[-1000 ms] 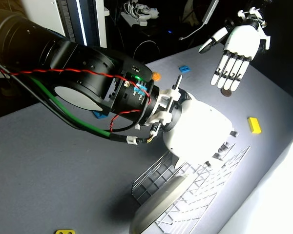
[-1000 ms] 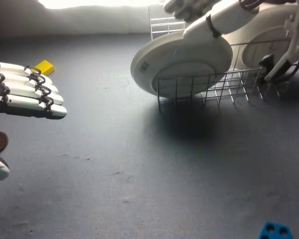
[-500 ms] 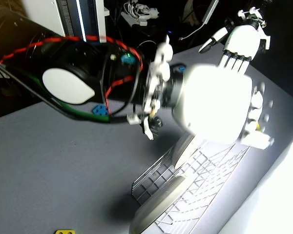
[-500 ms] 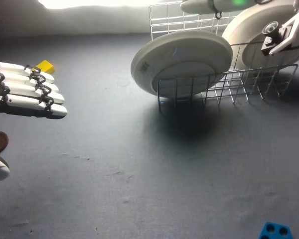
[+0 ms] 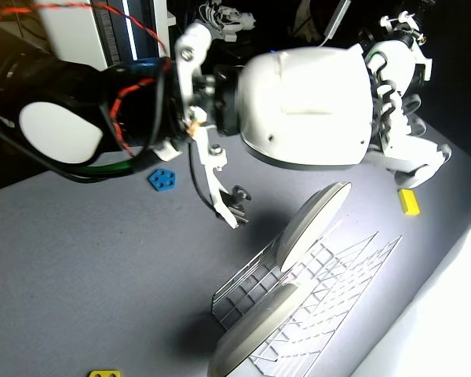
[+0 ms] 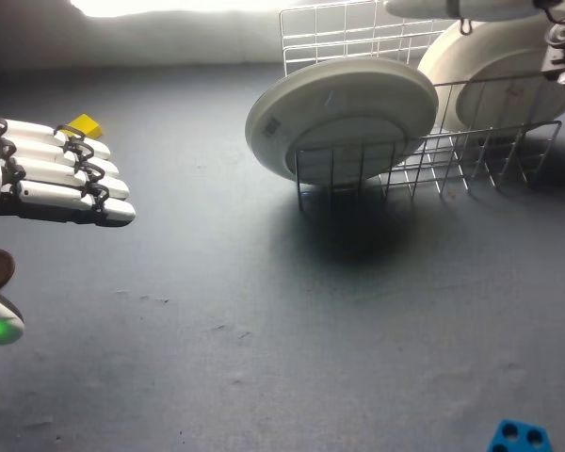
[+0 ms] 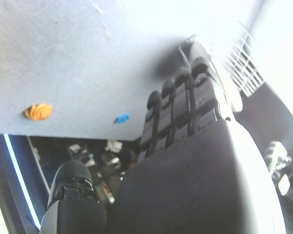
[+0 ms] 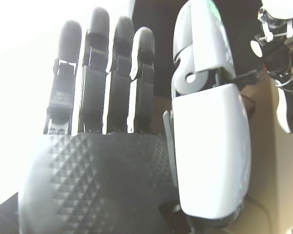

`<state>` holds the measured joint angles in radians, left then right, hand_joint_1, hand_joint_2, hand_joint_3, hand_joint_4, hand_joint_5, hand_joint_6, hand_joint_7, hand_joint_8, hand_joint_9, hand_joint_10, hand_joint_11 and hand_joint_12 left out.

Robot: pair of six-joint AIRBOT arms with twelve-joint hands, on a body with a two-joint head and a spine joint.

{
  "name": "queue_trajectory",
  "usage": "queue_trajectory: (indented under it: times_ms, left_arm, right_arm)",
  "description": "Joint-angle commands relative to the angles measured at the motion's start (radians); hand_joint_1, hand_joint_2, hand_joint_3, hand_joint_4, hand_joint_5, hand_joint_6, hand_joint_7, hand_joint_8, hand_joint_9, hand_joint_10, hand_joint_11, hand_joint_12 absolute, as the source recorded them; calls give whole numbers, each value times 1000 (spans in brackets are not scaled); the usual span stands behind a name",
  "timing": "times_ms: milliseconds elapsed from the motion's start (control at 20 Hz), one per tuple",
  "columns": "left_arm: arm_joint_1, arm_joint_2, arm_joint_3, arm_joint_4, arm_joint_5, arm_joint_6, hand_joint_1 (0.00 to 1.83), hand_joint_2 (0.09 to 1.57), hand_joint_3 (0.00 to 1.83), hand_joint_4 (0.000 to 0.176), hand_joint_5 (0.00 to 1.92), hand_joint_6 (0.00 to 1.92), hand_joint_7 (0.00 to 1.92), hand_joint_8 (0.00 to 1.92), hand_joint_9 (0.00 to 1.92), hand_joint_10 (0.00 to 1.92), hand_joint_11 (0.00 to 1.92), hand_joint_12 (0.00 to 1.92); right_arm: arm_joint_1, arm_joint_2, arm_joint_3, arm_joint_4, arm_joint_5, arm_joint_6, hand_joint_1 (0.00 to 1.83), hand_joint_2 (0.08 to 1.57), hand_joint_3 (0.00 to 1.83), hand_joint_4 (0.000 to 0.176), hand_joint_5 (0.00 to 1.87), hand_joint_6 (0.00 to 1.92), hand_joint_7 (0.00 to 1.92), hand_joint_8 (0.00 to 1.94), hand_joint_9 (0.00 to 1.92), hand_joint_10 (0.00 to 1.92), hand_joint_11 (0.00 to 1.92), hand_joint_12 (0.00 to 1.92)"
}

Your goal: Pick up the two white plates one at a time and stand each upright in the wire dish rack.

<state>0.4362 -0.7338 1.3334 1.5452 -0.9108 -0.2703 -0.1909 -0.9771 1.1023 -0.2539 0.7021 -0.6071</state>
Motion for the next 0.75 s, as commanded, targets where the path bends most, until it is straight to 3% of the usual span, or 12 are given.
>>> queue_trajectory:
  times_ms: [0, 250, 300, 400, 500, 600, 700]
  left_arm:
    - [-11, 4, 0, -64, -28, 1, 0, 1051, 0, 0, 107, 8, 97, 13, 80, 15, 55, 38]
    - [-11, 4, -10, -37, -30, 2, 0, 1065, 4, 0, 108, 5, 94, 7, 76, 8, 34, 40]
    - [-13, 4, -12, -37, -30, 2, 0, 1071, 0, 0, 119, 3, 110, 4, 96, 5, 6, 165]
    - [-17, 4, -16, -37, -26, 2, 0, 1057, 0, 0, 90, 2, 75, 3, 54, 2, 0, 68]
    - [-20, 4, -21, -38, -23, 1, 0, 1054, 1, 0, 119, 1, 105, 2, 82, 2, 0, 169]
    - [-19, 4, -24, -38, -23, 1, 0, 1059, 1, 0, 148, 4, 143, 7, 125, 9, 0, 279]
    - [-18, 5, -22, -38, -23, 1, 0, 1049, 0, 0, 253, 7, 305, 13, 275, 16, 0, 540]
  right_arm:
    - [11, 13, -6, -7, 132, -1, 1211, 976, 0, 0, 759, 5, 813, 2, 813, 7, 285, 1214]
    - [3, 50, -18, -163, 155, -29, 1193, 968, 0, 0, 782, 8, 824, 2, 818, 5, 304, 1153]
    - [3, 52, -18, -196, 155, -29, 1194, 967, 0, 0, 792, 11, 835, 6, 829, 9, 313, 1155]
    - [-5, 53, -18, -288, 155, -29, 1173, 977, 3, 0, 780, 5, 824, 1, 817, 3, 303, 1145]
    - [-18, 54, -18, -364, 155, -14, 1170, 962, 0, 0, 794, 7, 839, 5, 827, 6, 310, 1120]
    - [-21, 57, -11, -481, 165, 66, 1170, 967, 0, 0, 794, 6, 842, 5, 832, 7, 292, 1119]
    - [-22, 61, 9, -639, 270, 165, 1209, 953, 0, 0, 874, 33, 909, 23, 895, 26, 353, 1110]
